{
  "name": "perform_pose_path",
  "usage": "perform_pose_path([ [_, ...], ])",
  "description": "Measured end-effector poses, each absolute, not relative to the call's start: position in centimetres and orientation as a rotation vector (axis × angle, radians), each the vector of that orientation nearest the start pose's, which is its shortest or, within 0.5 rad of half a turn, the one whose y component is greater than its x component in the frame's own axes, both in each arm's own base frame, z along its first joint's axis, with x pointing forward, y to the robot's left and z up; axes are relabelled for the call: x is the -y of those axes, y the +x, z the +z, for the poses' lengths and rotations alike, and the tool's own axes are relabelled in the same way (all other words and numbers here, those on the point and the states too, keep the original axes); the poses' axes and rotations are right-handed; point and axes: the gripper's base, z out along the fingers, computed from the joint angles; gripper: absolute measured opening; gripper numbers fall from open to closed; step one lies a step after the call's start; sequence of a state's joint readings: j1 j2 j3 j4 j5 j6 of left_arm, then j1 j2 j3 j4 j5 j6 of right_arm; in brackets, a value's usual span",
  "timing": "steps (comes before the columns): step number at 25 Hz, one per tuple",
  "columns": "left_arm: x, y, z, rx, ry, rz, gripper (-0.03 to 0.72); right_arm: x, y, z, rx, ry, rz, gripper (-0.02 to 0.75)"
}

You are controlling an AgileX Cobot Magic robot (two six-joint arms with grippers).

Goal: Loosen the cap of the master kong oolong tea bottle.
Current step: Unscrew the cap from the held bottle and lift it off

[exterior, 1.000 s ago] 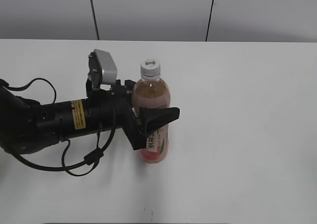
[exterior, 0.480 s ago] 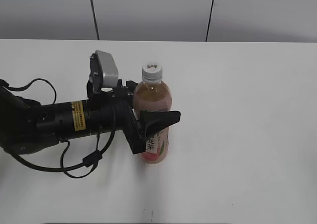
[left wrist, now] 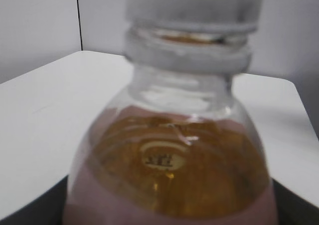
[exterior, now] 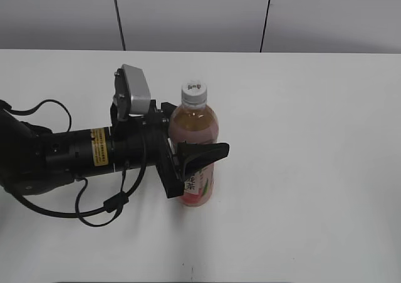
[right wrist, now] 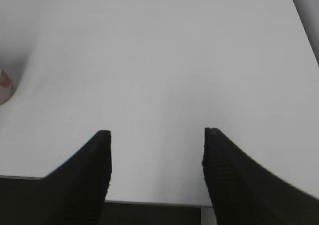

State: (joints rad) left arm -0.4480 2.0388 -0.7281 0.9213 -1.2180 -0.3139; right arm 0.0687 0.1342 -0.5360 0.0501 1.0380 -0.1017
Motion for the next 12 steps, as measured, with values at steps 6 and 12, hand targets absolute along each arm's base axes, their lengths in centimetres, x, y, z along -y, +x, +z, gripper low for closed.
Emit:
perform_pose_path([
  [6, 20.3, 26.5, 11.7, -1.456, 1.068, -0.981, 0.451, -1.7, 6.5, 31.1, -2.165, -0.277, 0.123, 0.447],
  [12, 20.3, 26.5, 11.7, -1.456, 1.068, -0.981, 0.451, -3.2, 12.6, 32.2, -2.288, -0.420, 0.241, 0.393],
])
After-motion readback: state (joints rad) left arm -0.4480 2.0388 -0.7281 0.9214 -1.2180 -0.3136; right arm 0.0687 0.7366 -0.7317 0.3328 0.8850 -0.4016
